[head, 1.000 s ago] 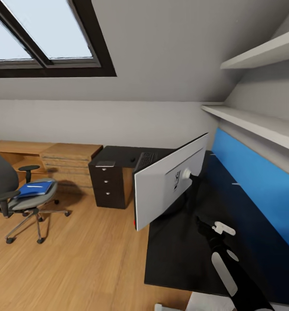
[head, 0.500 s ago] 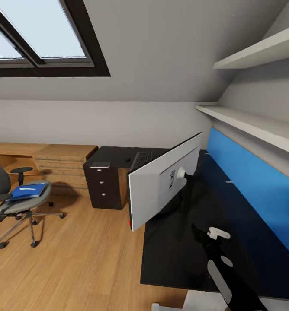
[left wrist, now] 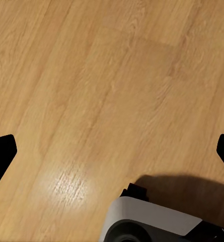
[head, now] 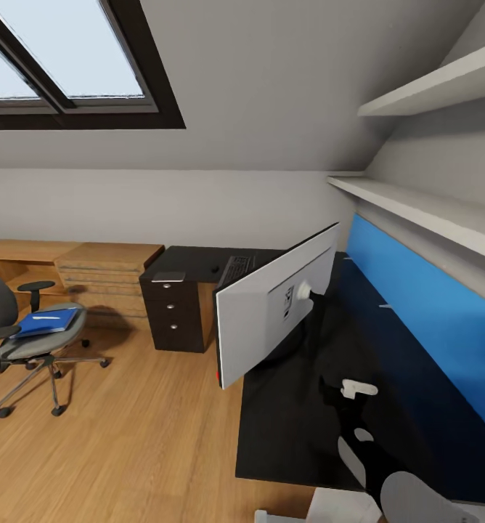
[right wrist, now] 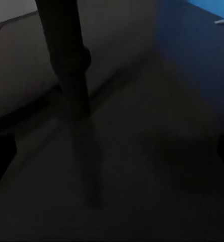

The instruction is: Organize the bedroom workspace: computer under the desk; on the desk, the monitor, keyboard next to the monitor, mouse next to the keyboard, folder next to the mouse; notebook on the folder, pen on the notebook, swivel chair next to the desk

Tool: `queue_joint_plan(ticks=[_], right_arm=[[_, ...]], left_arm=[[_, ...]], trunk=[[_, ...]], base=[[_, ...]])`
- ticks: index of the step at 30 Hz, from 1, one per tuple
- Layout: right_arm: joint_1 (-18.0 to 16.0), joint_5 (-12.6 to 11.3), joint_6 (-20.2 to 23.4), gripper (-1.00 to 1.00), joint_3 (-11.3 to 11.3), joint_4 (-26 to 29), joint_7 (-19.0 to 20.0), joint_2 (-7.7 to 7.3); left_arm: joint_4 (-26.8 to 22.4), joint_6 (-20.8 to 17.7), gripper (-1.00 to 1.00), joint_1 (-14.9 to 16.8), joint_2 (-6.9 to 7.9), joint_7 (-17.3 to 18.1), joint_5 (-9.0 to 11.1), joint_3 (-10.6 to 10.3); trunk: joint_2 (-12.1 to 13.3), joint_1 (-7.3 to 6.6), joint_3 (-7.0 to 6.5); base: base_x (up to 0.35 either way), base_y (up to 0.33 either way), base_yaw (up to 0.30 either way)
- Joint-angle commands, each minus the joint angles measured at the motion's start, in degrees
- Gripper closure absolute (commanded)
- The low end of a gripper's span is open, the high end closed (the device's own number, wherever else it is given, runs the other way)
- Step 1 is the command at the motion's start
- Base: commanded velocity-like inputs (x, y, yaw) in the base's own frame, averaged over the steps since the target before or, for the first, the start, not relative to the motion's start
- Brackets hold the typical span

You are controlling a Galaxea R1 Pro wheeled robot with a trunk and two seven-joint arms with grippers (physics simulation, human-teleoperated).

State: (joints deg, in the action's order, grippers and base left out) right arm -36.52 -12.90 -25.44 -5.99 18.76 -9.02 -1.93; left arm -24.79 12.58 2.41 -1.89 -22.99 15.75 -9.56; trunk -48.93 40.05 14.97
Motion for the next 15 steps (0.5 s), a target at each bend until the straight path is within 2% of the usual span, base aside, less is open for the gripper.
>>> queue_joint_plan(ticks=[1, 4, 7, 11, 12, 15], right_arm=[[-0.7, -0.2, -0.6, -1.0, -0.5, -1.0, -0.3, -0.02], [-2.9, 0.6, -0.9, -1.0, -0.5, -3.2, -0.3, 0.06], [-5.6, 1.4, 1.9, -1.0, -0.6, -4.2, -0.4, 0.22], [-9.5, 3.0, 9.3, -1.0, -0.6, -5.0, -0.9, 0.3], [-11.4, 4.0, 13.4, -1.0, -0.6, -5.4, -1.5, 0.32], [-14.0, 6.1, 18.0, -1.0, -0.6, -6.0, -2.1, 0.34]], left_arm=[[0.0, 0.3, -1.0, 0.0, 0.05, -0.4, 0.6, -0.5], [0.0, 0.3, -1.0, 0.0, 0.05, -0.4, 0.6, -0.5], [0.0, 0.3, -1.0, 0.0, 0.05, -0.4, 0.6, -0.5], [0.0, 0.3, -1.0, 0.0, 0.05, -0.4, 0.6, -0.5], [0.0, 0.3, -1.0, 0.1, 0.05, -0.4, 0.6, -0.5], [0.0, 0.3, -1.0, 0.0, 0.05, -0.4, 0.6, -0.5]], trunk=[[-0.1, 0.01, 0.08], [-0.1, 0.01, 0.08], [-0.1, 0.01, 0.08], [-0.1, 0.01, 0.08], [-0.1, 0.01, 0.08], [-0.1, 0.01, 0.08]], base=[[0.0, 0.0, 0.0], [0.0, 0.0, 0.0], [0.0, 0.0, 0.0], [0.0, 0.0, 0.0], [0.0, 0.0, 0.0], [0.0, 0.0, 0.0]])
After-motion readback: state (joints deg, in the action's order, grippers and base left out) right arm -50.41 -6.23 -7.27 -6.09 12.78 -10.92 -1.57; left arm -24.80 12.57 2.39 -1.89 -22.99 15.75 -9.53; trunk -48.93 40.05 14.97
